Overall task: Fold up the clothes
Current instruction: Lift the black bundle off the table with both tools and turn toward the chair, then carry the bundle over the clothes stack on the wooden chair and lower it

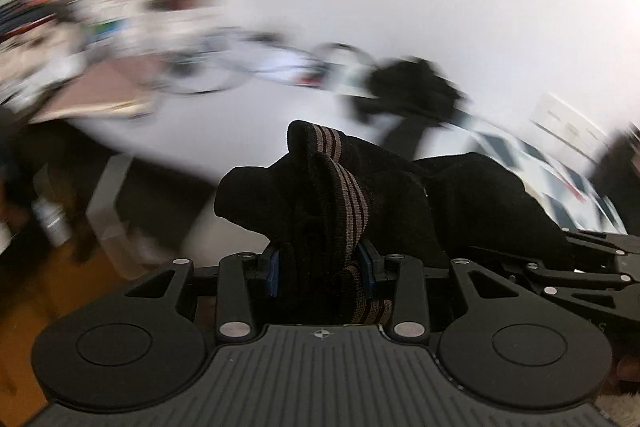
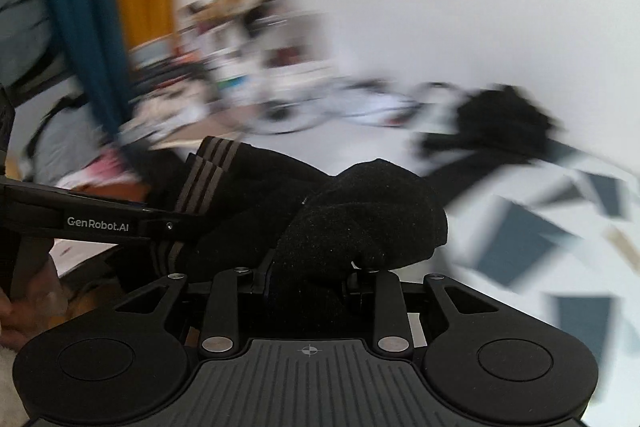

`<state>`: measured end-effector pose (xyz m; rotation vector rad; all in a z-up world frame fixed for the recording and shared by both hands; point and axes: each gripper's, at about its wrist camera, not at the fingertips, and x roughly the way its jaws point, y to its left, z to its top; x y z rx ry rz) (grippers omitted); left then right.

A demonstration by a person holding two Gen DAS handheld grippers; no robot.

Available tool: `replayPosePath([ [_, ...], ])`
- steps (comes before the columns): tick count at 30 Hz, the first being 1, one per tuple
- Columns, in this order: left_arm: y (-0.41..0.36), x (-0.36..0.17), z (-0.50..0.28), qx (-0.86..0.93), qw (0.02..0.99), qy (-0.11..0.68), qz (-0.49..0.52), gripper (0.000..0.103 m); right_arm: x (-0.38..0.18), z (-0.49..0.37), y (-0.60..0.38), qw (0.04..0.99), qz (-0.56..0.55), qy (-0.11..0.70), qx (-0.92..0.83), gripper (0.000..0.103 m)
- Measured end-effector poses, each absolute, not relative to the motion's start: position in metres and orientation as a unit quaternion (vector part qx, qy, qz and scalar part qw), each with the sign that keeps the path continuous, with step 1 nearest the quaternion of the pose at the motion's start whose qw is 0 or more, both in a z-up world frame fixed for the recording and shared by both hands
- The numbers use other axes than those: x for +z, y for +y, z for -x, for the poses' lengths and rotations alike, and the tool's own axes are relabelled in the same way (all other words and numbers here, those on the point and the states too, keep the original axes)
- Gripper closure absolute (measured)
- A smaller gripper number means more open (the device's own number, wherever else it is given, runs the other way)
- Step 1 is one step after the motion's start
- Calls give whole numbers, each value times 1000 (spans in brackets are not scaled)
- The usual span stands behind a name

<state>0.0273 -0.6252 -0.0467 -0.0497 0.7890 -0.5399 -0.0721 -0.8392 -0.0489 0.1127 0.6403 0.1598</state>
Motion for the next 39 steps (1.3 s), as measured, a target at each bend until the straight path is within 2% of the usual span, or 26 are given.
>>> replayPosePath([
  [5, -497, -40, -24, -141, 913, 375, 72, 65, -39, 20, -731, 922, -16, 337, 191, 78],
  [13, -355, -61, 4, 42, 901, 388, 191, 65, -47, -35, -586, 861, 56, 373, 342, 78],
  [22, -267, -88, 14, 189, 855, 414, 248, 65, -73, -96, -456, 775, 86, 409, 474, 78],
  [32, -183, -68, -33, 283, 840, 402, 230, 65, -75, -188, -326, 714, 93, 395, 570, 78],
  [39, -101, -89, -31, 307, 822, 398, 268, 65, -103, -208, -222, 674, 119, 450, 574, 78],
])
